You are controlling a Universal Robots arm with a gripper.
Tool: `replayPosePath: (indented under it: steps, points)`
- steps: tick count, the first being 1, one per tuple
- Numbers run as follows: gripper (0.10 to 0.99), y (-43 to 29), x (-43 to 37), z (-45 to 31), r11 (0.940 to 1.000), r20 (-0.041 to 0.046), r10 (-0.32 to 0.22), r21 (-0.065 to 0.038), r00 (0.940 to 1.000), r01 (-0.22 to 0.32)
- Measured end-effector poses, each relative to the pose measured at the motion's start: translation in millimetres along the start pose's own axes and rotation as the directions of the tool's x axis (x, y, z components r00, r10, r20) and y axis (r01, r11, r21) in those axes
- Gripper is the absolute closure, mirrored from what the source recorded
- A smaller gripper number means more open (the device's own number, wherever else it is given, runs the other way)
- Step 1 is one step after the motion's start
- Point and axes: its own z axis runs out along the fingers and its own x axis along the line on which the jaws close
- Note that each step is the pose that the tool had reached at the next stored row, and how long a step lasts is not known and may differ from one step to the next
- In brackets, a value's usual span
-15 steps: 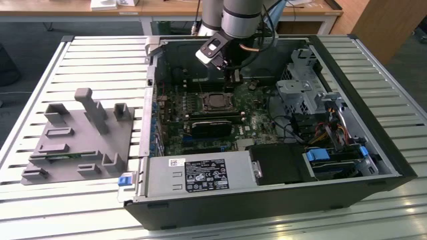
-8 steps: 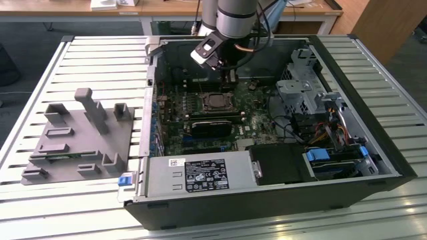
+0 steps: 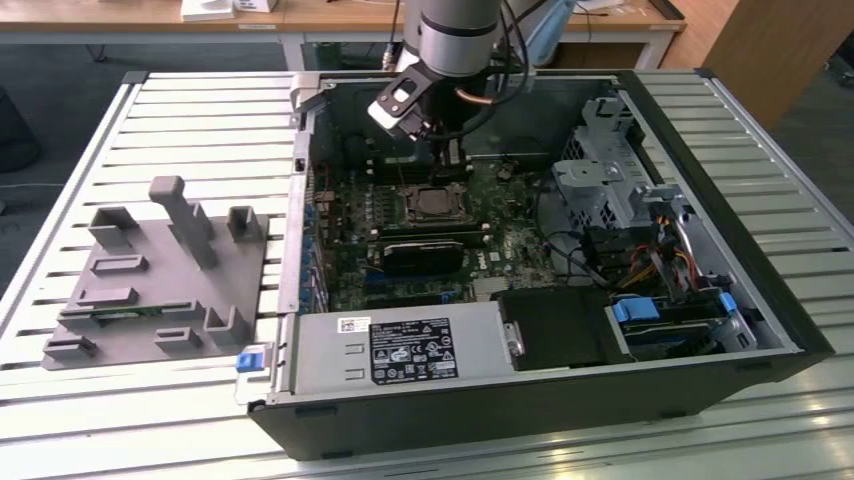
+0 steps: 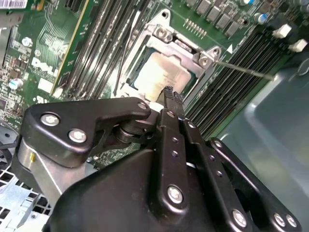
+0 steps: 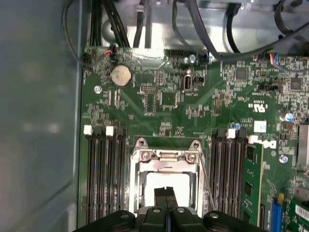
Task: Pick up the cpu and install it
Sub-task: 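Close the cpu cover, then install the first cpu locking lever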
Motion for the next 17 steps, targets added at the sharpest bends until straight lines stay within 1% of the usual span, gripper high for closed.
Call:
replayPosePath:
  steps: [2,6,11,13,14,16,17]
  points:
    - [0.98,-2.2,0.1,0.1,1.0,0.0001,0.0,-0.003,1.0,0.0]
    - [0.98,-4.7,0.1,0.5,0.9999,0.0005,0.0,-0.016,1.0,0.0]
    - [0.98,-5.6,0.1,0.8,0.9997,0.0005,0.0,-0.025,1.0,0.0]
    - [0.98,-5.9,0.1,0.9,0.9995,0.0007,0.0,-0.031,1.0,0.0]
    - [0.98,-5.9,0.1,0.9,0.9995,0.0007,0.0,-0.033,1.0,0.0]
    - [0.98,-6.0,0.0,0.6,0.9995,0.0007,0.0,-0.033,1.0,0.0]
    - [0.98,-6.0,0.0,-0.9,0.9995,0.0006,0.0,-0.033,1.0,0.0]
